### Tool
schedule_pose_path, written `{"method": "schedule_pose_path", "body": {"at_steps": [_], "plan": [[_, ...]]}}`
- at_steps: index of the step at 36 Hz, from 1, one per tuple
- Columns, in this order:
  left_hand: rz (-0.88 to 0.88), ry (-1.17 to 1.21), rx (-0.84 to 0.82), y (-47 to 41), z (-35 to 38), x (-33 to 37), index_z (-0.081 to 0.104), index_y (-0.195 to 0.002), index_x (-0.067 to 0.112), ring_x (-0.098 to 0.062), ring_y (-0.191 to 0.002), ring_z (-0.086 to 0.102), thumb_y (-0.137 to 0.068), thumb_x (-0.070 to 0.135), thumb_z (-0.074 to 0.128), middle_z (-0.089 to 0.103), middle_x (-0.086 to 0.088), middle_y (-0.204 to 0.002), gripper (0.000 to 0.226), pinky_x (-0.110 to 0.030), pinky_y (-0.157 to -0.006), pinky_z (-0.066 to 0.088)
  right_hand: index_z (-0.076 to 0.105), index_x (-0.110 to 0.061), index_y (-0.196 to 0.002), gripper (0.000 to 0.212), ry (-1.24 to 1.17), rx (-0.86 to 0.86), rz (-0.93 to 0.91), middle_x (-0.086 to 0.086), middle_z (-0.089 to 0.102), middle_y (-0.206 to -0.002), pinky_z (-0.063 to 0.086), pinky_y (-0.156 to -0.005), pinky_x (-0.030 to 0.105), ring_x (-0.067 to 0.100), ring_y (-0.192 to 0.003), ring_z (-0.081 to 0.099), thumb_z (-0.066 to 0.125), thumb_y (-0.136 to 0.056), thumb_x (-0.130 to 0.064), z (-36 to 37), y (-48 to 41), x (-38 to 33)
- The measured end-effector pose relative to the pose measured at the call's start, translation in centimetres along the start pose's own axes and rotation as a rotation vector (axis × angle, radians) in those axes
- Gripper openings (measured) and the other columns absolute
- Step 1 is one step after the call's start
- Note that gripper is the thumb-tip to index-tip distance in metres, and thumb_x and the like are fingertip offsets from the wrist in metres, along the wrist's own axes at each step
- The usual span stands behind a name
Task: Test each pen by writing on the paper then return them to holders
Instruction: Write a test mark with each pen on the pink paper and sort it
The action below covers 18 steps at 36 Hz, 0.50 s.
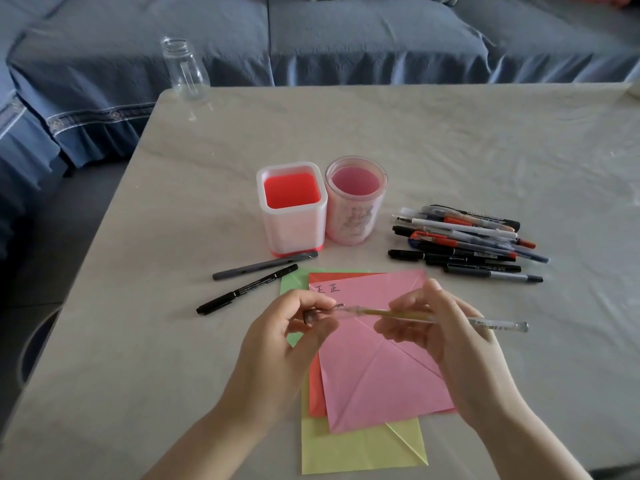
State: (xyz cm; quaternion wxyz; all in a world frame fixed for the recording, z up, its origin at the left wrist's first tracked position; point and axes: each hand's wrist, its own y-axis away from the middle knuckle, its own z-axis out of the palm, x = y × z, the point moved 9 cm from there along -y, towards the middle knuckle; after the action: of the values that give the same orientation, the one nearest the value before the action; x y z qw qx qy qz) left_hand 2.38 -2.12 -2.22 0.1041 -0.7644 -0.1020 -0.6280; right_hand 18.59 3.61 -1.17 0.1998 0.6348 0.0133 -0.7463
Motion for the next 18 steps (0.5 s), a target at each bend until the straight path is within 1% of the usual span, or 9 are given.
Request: {"method": "schedule_pose_path", "body": {"at_steps": [2,3,5,8,11,13,15,17,18], "plan": [[0.032,-0.053,-0.06,0.0,0.5,0.6,0.066,-0.088,0.035,-0.001,-0.077,0.059,-0.08,0.031,0.059,0.064,0.018,-0.085,0.011,-0.009,-0.071,0.041,0.057,-0.001,-0.065,0.035,0.035,0.017,0.002,0.014,0.058,-0.053,0.047,-0.052,0.024,0.022,-0.05,0.054,0.042,-0.092,-0.018,0.0,-0.1,0.0],[0.057,-0.1,-0.103,0.1,0.9,1.0,0.063,-0.093,0.036,0.0,-0.082,0.058,-0.084,0.031,0.054,0.063,0.018,-0.09,0.014,-0.007,-0.073,0.04,0.053,-0.002,-0.065,0.035,0.052,0.035,0.01,0.012,0.052,-0.048,0.044,-0.049,0.022,0.02,-0.047,0.048,0.039,-0.094,-0.014,-0.1,-0.3,0.0],[0.117,-0.213,-0.191,0.2,2.0,1.6,0.057,-0.101,0.036,0.003,-0.091,0.055,-0.091,0.033,0.046,0.056,0.019,-0.099,0.016,-0.005,-0.076,0.037,0.044,-0.005,-0.063,0.033,0.097,0.085,0.014,0.007,0.041,-0.042,0.036,-0.043,0.019,0.018,-0.042,0.036,0.038,-0.095,-0.014,-0.3,-0.7,-0.1],[0.19,-0.35,-0.266,0.2,3.1,1.9,0.055,-0.099,0.032,0.007,-0.087,0.052,-0.093,0.042,0.042,0.052,0.02,-0.09,0.017,-0.003,-0.073,0.035,0.04,-0.008,-0.06,0.036,0.162,0.129,-0.043,0.001,0.036,-0.037,0.028,-0.038,0.018,0.014,-0.037,0.029,0.042,-0.095,-0.018,-0.2,-1.1,-0.8],[0.268,-0.421,-0.276,0.2,3.9,2.7,0.051,-0.095,0.031,0.003,-0.074,0.052,-0.093,0.039,0.044,0.054,0.015,-0.078,0.01,-0.007,-0.064,0.036,0.042,-0.008,-0.059,0.035,0.176,0.106,-0.089,0.001,0.038,-0.034,0.025,-0.034,0.016,0.011,-0.031,0.027,0.046,-0.093,-0.017,1.0,-0.9,-1.2],[0.239,-0.385,-0.274,0.3,3.9,3.0,0.048,-0.084,0.035,-0.006,-0.065,0.05,-0.092,0.039,0.044,0.056,0.008,-0.076,0.01,-0.014,-0.058,0.036,0.041,-0.007,-0.057,0.036,0.176,0.097,-0.115,0.001,0.038,-0.032,0.024,-0.034,0.016,0.01,-0.029,0.026,0.048,-0.092,-0.012,1.3,-0.7,-1.3],[0.159,-0.281,-0.287,0.5,3.7,2.9,0.051,-0.077,0.033,-0.013,-0.059,0.045,-0.088,0.039,0.046,0.053,0.002,-0.07,0.013,-0.022,-0.055,0.034,0.039,-0.008,-0.056,0.037,0.173,0.075,-0.126,0.002,0.038,-0.031,0.025,-0.034,0.016,0.011,-0.028,0.027,0.048,-0.092,-0.007,1.3,-0.7,-1.3],[0.089,-0.203,-0.303,0.5,3.8,3.2,0.058,-0.076,0.027,-0.014,-0.054,0.04,-0.085,0.036,0.049,0.047,0.0,-0.061,0.016,-0.025,-0.053,0.032,0.037,-0.008,-0.056,0.038,0.168,0.037,-0.145,0.003,0.04,-0.031,0.026,-0.034,0.016,0.012,-0.026,0.028,0.052,-0.091,-0.01,1.4,-0.6,-1.5],[0.039,-0.148,-0.318,0.3,3.8,3.2,0.059,-0.073,0.024,-0.01,-0.051,0.037,-0.084,0.034,0.05,0.044,0.003,-0.055,0.017,-0.023,-0.05,0.03,0.037,-0.008,-0.056,0.036,0.164,0.024,-0.16,0.003,0.04,-0.031,0.027,-0.034,0.016,0.012,-0.026,0.029,0.052,-0.087,-0.015,1.5,-0.6,-1.6]]}}
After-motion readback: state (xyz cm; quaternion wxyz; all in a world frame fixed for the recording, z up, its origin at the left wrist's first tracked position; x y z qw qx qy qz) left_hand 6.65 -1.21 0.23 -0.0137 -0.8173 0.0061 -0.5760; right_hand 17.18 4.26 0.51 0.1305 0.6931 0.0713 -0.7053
